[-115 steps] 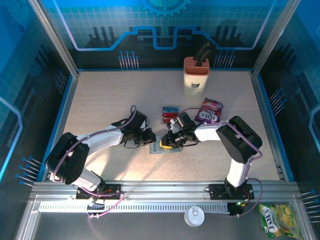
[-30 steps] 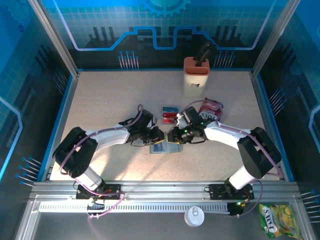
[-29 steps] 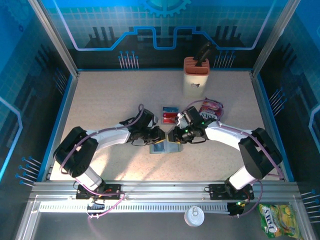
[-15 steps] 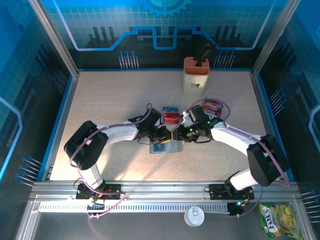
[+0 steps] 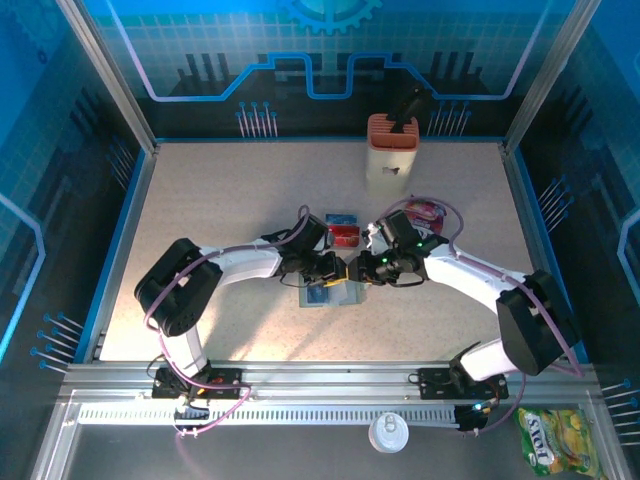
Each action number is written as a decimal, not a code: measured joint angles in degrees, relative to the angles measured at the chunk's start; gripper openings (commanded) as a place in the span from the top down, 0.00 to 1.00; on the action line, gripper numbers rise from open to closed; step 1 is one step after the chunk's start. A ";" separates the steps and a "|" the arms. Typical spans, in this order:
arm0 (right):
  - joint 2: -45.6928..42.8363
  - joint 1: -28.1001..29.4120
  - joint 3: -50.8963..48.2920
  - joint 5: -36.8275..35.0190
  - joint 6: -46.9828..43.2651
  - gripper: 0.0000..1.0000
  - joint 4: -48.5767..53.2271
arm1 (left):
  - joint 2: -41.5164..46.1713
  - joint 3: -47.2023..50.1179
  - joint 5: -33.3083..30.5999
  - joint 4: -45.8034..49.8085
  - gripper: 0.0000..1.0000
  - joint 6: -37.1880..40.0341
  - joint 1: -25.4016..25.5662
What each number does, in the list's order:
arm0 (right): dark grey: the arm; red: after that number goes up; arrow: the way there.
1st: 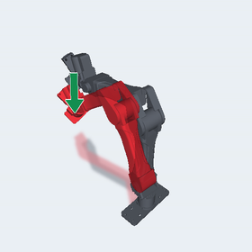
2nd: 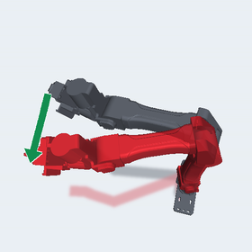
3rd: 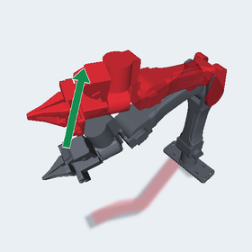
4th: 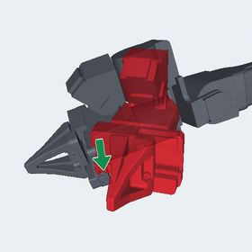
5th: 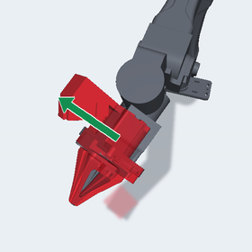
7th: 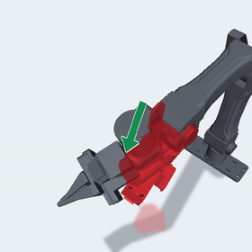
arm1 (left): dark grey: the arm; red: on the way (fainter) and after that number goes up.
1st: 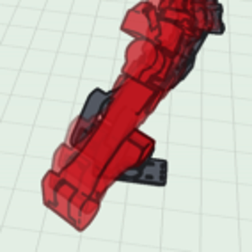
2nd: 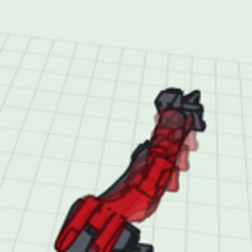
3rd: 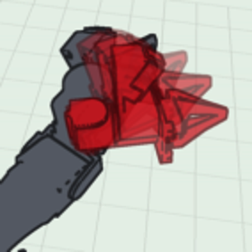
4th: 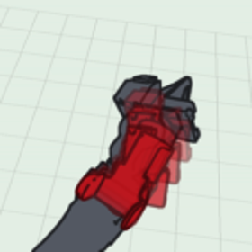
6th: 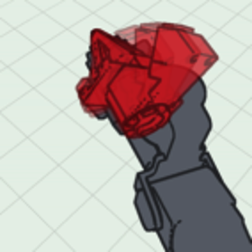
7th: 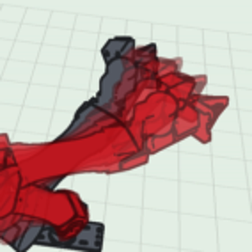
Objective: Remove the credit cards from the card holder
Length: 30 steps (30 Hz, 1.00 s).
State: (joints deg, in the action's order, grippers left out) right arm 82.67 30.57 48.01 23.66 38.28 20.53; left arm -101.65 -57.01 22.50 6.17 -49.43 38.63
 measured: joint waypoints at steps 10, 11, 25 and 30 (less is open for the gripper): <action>-0.72 -0.26 1.31 -1.20 -0.02 0.73 1.42 | 0.00 -1.46 -0.13 1.29 0.71 0.31 -0.57; -0.72 -0.26 1.31 -1.18 -0.02 0.73 1.55 | 0.00 -1.46 -0.13 1.27 0.71 0.31 -0.66; 4.70 2.10 4.04 -0.50 0.24 0.73 1.44 | 6.60 4.74 -0.74 -0.81 0.73 0.44 -5.16; 8.57 4.04 5.03 -0.04 0.81 0.73 0.15 | 8.70 8.85 -1.73 -0.57 0.75 0.52 -6.60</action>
State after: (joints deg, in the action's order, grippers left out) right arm 91.24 34.61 53.04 23.62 39.09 20.69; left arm -92.95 -48.16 20.78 5.61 -48.90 32.03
